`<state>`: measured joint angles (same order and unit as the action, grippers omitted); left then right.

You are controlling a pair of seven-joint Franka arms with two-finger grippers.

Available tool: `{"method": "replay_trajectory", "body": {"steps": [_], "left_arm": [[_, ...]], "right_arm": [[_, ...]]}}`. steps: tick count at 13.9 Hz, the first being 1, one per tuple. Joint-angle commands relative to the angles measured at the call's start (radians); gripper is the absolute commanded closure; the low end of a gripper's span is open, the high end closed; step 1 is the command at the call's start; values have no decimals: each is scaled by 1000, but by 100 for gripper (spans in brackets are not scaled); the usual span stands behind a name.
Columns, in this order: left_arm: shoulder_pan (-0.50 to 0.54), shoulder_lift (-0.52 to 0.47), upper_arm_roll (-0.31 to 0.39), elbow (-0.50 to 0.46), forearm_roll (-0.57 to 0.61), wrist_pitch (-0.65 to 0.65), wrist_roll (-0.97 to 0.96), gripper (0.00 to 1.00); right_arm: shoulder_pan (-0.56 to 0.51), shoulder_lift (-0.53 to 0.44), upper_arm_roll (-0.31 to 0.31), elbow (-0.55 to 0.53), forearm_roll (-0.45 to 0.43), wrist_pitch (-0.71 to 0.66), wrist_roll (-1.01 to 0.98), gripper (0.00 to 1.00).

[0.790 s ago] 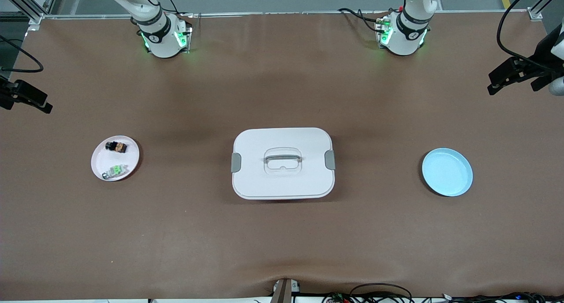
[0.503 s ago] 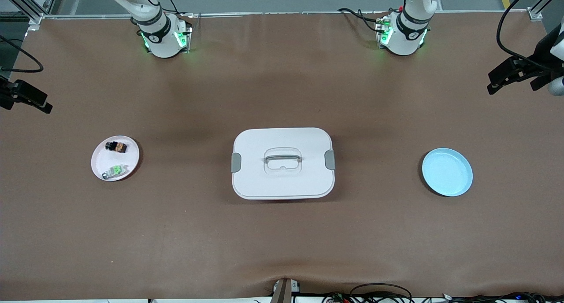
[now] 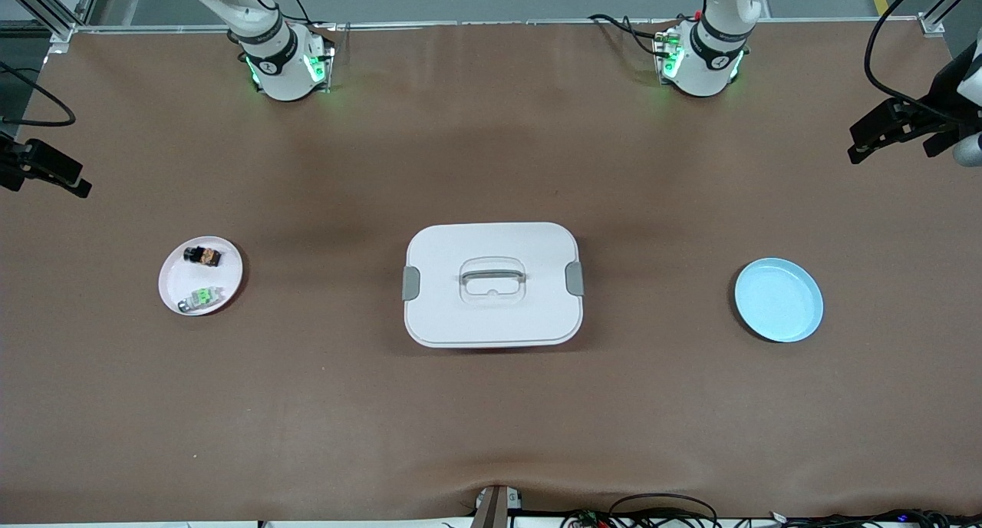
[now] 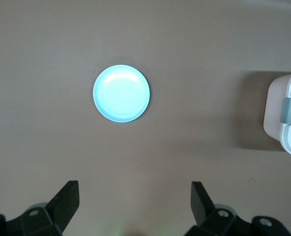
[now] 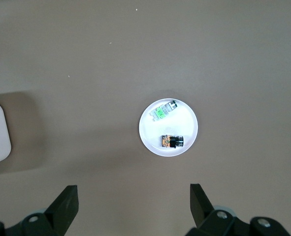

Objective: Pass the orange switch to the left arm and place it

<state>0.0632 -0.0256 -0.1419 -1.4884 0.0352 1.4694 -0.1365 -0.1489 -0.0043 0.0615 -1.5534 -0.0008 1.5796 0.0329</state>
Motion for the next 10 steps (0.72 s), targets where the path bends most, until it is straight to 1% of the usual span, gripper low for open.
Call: {"method": "replay_trajectory", "body": {"steps": [1, 7, 10], "left_arm": [[1, 3, -2, 20, 9, -20, 3, 0], [1, 3, -5, 20, 9, -20, 2, 0], [1, 1, -5, 20, 9, -20, 1, 0]], "right_arm": [[-3, 13, 0, 29, -5, -15, -2, 0], [-21, 15, 0, 22, -4, -24, -16, 0], [-20, 35, 0, 21, -4, -70, -18, 0]]}}
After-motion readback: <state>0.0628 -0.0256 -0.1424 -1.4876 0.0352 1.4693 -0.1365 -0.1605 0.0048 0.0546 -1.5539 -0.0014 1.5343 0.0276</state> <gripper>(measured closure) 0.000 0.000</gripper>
